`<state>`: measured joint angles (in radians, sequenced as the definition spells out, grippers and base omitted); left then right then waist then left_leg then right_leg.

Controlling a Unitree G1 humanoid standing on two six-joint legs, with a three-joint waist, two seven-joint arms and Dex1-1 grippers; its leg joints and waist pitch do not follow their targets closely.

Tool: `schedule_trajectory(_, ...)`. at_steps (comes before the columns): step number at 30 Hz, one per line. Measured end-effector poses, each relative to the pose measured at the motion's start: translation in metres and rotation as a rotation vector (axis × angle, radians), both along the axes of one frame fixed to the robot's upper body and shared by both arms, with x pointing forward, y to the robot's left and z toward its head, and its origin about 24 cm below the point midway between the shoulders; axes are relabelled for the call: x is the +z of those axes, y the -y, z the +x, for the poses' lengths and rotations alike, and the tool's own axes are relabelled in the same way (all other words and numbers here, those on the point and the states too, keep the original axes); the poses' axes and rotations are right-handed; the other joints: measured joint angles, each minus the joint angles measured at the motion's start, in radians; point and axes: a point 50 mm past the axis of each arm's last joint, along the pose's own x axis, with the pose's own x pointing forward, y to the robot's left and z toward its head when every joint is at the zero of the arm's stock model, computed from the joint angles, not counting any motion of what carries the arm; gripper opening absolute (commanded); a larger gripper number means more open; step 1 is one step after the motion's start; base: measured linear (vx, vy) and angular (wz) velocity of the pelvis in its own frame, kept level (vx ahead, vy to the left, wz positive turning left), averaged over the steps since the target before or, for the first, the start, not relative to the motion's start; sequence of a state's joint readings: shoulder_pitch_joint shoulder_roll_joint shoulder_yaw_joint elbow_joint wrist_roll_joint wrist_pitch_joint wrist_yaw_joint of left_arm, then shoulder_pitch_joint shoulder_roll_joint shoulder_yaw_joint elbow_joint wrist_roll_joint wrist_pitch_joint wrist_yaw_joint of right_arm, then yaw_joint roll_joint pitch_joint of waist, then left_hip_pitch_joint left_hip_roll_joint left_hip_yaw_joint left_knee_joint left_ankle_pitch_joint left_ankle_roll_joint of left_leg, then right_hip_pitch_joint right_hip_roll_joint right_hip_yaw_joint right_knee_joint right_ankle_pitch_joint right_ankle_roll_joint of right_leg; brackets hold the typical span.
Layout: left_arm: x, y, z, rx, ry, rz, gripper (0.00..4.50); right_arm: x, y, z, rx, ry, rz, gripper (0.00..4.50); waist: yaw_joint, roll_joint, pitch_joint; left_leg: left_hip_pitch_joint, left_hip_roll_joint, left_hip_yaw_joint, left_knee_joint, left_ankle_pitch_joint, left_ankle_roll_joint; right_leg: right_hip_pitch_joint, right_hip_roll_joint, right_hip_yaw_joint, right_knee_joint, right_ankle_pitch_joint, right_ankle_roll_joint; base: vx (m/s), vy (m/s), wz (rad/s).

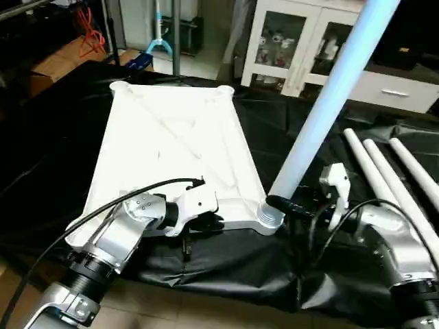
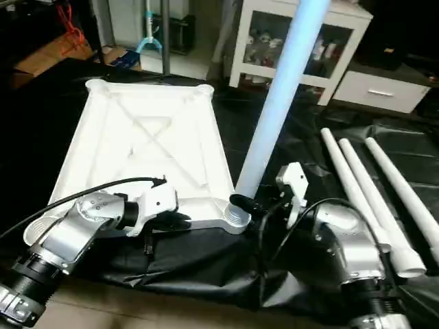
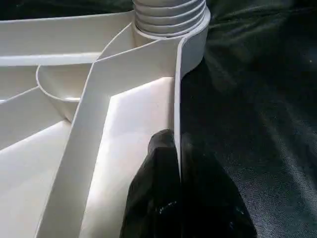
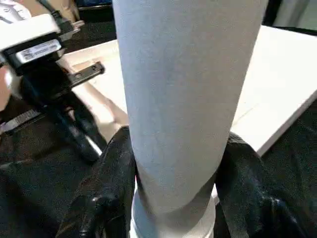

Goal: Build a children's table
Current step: Insert table leg to table base

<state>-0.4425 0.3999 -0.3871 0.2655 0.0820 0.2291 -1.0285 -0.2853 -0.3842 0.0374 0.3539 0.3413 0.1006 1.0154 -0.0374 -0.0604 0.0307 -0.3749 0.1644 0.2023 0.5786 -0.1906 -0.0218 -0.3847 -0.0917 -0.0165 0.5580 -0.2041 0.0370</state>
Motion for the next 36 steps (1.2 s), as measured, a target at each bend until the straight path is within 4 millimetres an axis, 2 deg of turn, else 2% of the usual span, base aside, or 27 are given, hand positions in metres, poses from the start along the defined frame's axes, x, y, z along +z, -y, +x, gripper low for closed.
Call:
schedule_trajectory(4, -0.002, 0.007, 0.003, 0.084, 0.012, 0.018, 0.00, -0.003, -0.008, 0.007, -0.139, 0.006, 0.006, 1.85, -0.022, 0.001, 0.001, 0.000, -0.002, -0.006, 0.000, 0.000, 0.000, 0.000, 0.000, -0.003, -0.008, -0.002, 0.000, 0.000, 0.000, 0.00)
schedule_trajectory(6, -0.002, 0.011, 0.004, 0.123, 0.016, 0.027, 0.00, -0.003, -0.011, 0.011, -0.201, 0.011, 0.004, 1.85, -0.035, 0.005, 0.003, 0.000, -0.002, -0.011, -0.002, 0.000, 0.000, 0.001, -0.001, -0.009, -0.017, -0.002, -0.001, 0.000, 0.000, 0.00)
schedule_trajectory(7, -0.002, 0.016, 0.005, 0.150, 0.013, 0.021, 0.00, -0.002, -0.014, 0.015, -0.238, 0.017, 0.002, 1.85, -0.042, 0.007, 0.004, -0.001, -0.003, -0.015, -0.003, 0.000, 0.000, 0.002, -0.003, -0.018, -0.022, -0.002, -0.001, 0.000, 0.000, 0.00)
schedule_trajectory(9, -0.001, 0.022, 0.008, 0.193, 0.010, 0.019, 0.00, -0.001, -0.018, 0.021, -0.301, 0.024, 0.000, 1.85, -0.047, 0.009, 0.005, -0.001, -0.003, -0.023, -0.004, 0.000, 0.000, 0.003, -0.003, -0.026, -0.027, -0.002, -0.001, 0.000, 0.000, 0.00)
schedule_trajectory(11, 0.001, 0.033, 0.015, 0.273, -0.004, 0.000, 0.00, 0.001, -0.024, 0.034, -0.403, 0.030, -0.006, 1.85, -0.056, 0.013, 0.008, -0.001, -0.003, -0.029, -0.004, 0.000, 0.000, 0.002, -0.002, -0.031, -0.028, -0.002, -0.001, 0.000, 0.000, 0.00)
schedule_trajectory(15, 0.007, 0.063, 0.027, 0.428, -0.052, -0.040, 0.00, 0.006, -0.032, 0.058, -0.643, 0.055, -0.015, 1.85, -0.078, 0.023, 0.014, -0.003, -0.003, -0.029, -0.004, 0.000, 0.000, -0.001, -0.002, -0.031, -0.027, 0.000, -0.005, 0.000, 0.000, 0.00)
schedule_trajectory(17, 0.010, 0.082, 0.032, 0.511, -0.072, -0.075, 0.00, 0.010, -0.036, 0.069, -0.781, 0.055, -0.005, 1.85, -0.080, 0.024, 0.012, -0.013, -0.005, -0.028, -0.002, 0.000, -0.001, -0.004, -0.003, -0.028, -0.021, 0.014, -0.026, 0.059, -0.012, 0.00)
schedule_trajectory(19, 0.011, 0.094, 0.034, 0.558, -0.086, -0.107, 0.00, 0.012, -0.036, 0.074, -0.862, 0.066, -0.007, 1.84, -0.073, 0.022, 0.010, -0.015, -0.005, -0.024, 0.001, 0.000, -0.001, -0.008, -0.003, -0.023, -0.016, 0.044, -0.046, 0.070, -0.025, 0.05)
schedule_trajectory(21, 0.012, 0.100, 0.035, 0.587, -0.090, -0.131, 0.00, 0.014, -0.038, 0.077, -0.903, 0.088, -0.013, 1.84, -0.069, 0.023, 0.010, -0.016, -0.004, -0.024, 0.002, -0.001, 0.000, -0.010, -0.002, -0.024, -0.014, 0.048, -0.045, 0.073, -0.027, 0.03)
schedule_trajectory(22, 0.015, 0.102, 0.038, 0.599, -0.076, -0.138, 0.00, 0.017, -0.039, 0.080, -0.919, 0.105, -0.016, 1.84, -0.069, 0.024, 0.010, -0.021, -0.002, -0.024, 0.001, -0.001, 0.000, -0.016, -0.002, -0.025, -0.014, 0.048, -0.045, 0.065, -0.028, -0.01)
schedule_trajectory(24, 0.017, 0.102, 0.040, 0.616, -0.067, -0.147, 0.00, 0.019, -0.043, 0.083, -0.930, 0.122, -0.013, 1.84, -0.069, 0.025, 0.009, -0.027, 0.000, -0.024, 0.002, 0.002, 0.005, -0.022, 0.000, -0.028, -0.011, 0.048, -0.044, 0.033, -0.014, -0.01)
schedule_trajectory(29, 0.018, 0.097, 0.042, 0.632, -0.063, -0.149, 0.00, 0.021, -0.049, 0.086, -0.922, 0.145, 0.001, 1.84, -0.064, 0.026, 0.010, -0.027, 0.005, -0.022, 0.006, 0.001, 0.007, -0.027, 0.001, -0.029, 0.002, 0.043, -0.045, 0.000, 0.000, 0.00)
schedule_trajectory(34, 0.017, 0.095, 0.043, 0.636, -0.065, -0.151, 0.00, 0.021, -0.051, 0.087, -0.903, 0.148, 0.012, 1.84, -0.060, 0.029, 0.012, -0.027, 0.010, -0.016, 0.008, 0.001, 0.006, -0.028, 0.002, -0.030, 0.004, 0.042, -0.044, 0.000, 0.000, 0.00)
schedule_trajectory(36, 0.017, 0.094, 0.043, 0.636, -0.066, -0.152, 0.00, 0.021, -0.051, 0.088, -0.880, 0.144, 0.018, 2.40, -0.060, 0.029, 0.012, -0.026, 0.010, -0.015, 0.008, 0.001, 0.006, -0.028, 0.003, -0.029, 0.004, 0.042, -0.044, 0.000, 0.000, 0.00)
